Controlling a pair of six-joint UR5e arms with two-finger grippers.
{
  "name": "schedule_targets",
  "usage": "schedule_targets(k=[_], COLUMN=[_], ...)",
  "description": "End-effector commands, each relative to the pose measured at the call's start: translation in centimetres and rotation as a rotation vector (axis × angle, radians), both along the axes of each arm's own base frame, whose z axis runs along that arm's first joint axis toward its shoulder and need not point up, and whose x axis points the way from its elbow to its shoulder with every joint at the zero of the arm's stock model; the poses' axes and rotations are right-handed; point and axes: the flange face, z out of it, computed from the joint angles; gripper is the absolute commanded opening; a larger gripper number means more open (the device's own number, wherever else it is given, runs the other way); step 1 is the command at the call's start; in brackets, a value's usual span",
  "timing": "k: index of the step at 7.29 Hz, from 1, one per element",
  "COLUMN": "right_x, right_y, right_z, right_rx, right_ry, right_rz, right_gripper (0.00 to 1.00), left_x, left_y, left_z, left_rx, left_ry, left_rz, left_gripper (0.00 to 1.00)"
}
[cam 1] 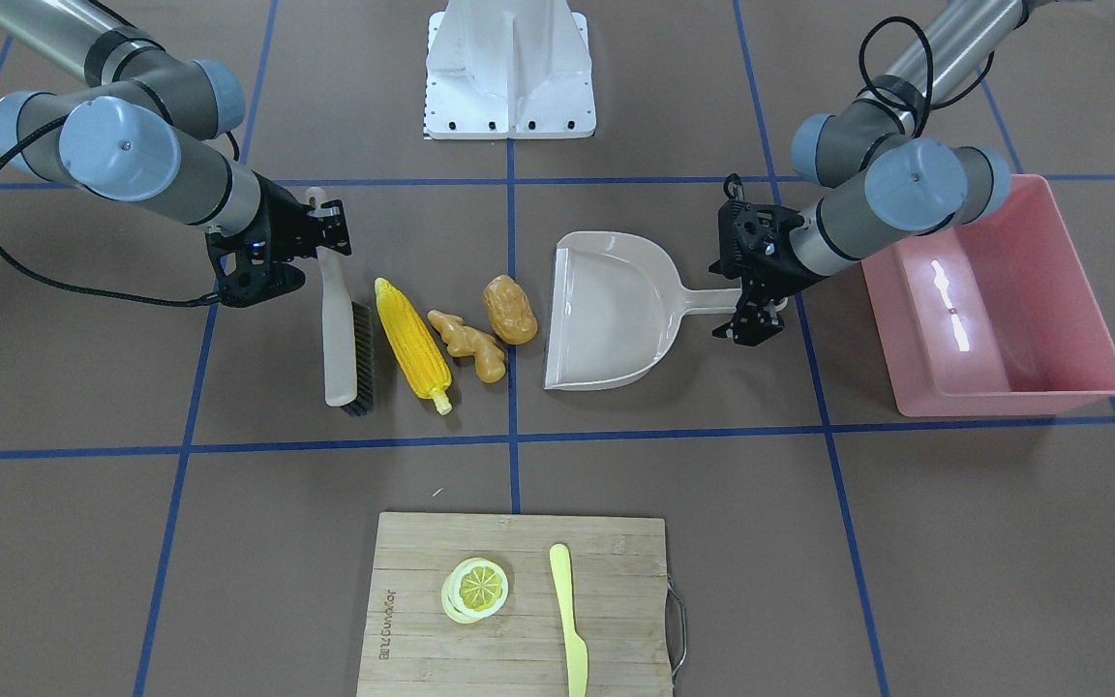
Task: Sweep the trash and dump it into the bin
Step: 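Move the brush with the right gripper beside the corn cob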
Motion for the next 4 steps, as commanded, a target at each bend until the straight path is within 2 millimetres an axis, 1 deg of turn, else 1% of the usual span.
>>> schedule_targets(k=[1,2,4], right_x=[-1.11,-1.54,-1.89], right_y=[0.96,1.34,1.53], right_z=[0.07,0.03,0.02], right_rx=[0.008,0.01,0.003], right_ry=[0.006,0.007,0.013], right_rz=[-0.003,-0.002,0.01], right_gripper=[0.0,0.0,0.0], left_x=[-0.49,-0.72,-0.82], left_y=[0.41,0.61,0.65], left_z=[1.23,1.81,2.13], left_rx=[0.023,0.027,0.033], left_ry=[0.022,0.024,0.025], left_rz=[-0.003,-0.003,-0.008], left_gripper=[0.95,0.95,0.95])
